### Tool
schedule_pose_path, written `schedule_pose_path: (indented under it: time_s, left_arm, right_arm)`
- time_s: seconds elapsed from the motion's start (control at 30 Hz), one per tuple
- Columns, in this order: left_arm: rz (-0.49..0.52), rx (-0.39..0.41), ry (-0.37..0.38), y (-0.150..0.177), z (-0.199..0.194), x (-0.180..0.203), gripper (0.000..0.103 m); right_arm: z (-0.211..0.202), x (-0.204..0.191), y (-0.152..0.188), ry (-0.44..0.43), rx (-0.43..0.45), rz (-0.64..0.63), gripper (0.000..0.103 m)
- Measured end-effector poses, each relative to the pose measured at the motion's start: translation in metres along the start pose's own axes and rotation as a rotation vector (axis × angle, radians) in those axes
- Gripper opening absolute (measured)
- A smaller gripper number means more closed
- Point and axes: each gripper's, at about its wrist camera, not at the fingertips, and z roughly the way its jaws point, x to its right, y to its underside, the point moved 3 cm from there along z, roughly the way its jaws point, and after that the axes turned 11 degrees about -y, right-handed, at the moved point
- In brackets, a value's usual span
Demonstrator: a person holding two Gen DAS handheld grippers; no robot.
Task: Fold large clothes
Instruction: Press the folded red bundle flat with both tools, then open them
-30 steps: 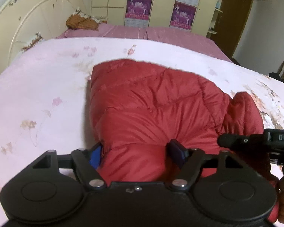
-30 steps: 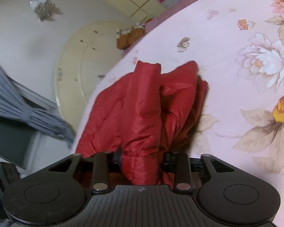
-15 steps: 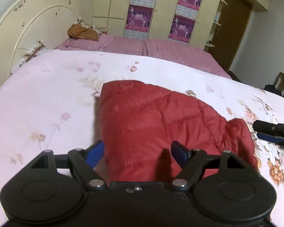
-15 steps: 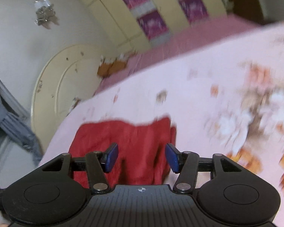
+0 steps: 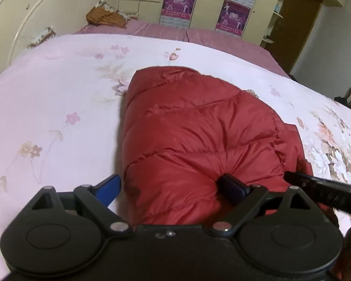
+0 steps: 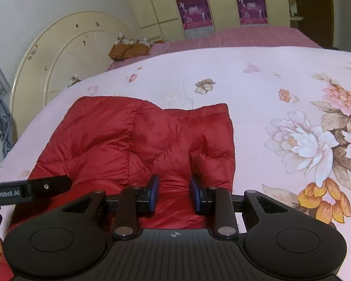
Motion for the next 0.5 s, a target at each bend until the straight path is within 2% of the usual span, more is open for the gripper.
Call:
schedule_pose_path:
  time_s: [0.07,0.27,0.5]
  left_arm:
    - [0.006,0.021,-0.002,0.002,-0.011,0.0,0.087]
    - [0.006,0.043,0.024,0.017,-0.047,0.0,0.087]
    - [0.009,0.031,0.041,0.054,-0.079,-0.003,0.087]
  right_arm:
    - [-0.014,-0.003,-0.004,-0.01,0.02,0.015,0.028]
    - [-0.062,-0.03,0.006,-0.053,0.069,-0.054,0.029]
    - [-0.087,-0.052,0.045,-0.063,0.025,-0.117,0.028]
